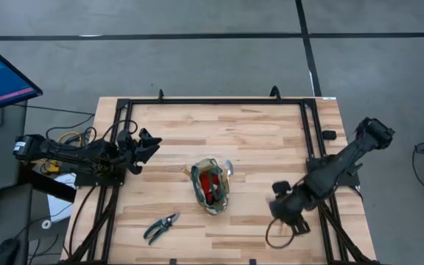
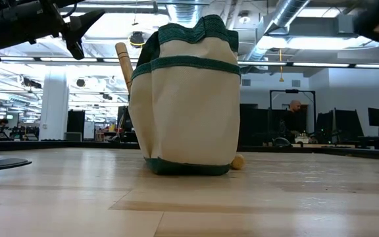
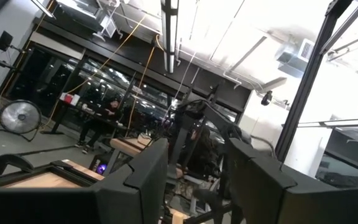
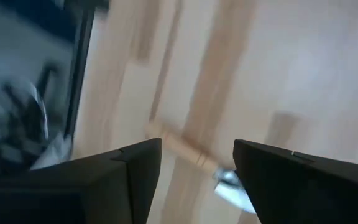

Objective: Pick & Place Garden tools in Gardening bag
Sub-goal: Put the trowel into the gardening bag

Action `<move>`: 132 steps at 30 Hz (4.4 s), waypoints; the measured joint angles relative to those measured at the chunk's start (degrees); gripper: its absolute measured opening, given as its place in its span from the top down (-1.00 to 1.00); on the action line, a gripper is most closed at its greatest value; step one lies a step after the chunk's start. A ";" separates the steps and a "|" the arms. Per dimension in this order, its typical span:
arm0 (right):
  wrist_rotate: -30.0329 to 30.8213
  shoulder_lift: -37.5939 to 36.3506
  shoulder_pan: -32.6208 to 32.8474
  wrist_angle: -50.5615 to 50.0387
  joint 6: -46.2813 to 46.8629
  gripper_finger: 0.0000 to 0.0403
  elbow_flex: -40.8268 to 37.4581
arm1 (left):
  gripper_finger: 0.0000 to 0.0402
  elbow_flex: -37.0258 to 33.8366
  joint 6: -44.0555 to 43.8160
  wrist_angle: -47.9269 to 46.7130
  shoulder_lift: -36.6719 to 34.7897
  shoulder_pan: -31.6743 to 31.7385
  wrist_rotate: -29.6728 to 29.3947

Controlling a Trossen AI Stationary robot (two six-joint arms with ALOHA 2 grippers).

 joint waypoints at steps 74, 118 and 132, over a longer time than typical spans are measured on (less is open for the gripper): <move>17.62 3.45 -8.54 25.53 -10.17 0.70 9.39 | 0.18 0.01 -3.48 0.07 -0.02 0.00 1.19; -39.43 30.78 -36.26 73.26 -31.75 0.70 22.99 | 0.18 0.01 -2.89 1.11 2.19 0.00 0.50; -44.17 35.92 -35.86 78.46 -28.95 0.68 22.97 | 0.18 0.01 -2.84 1.14 2.19 0.01 -0.15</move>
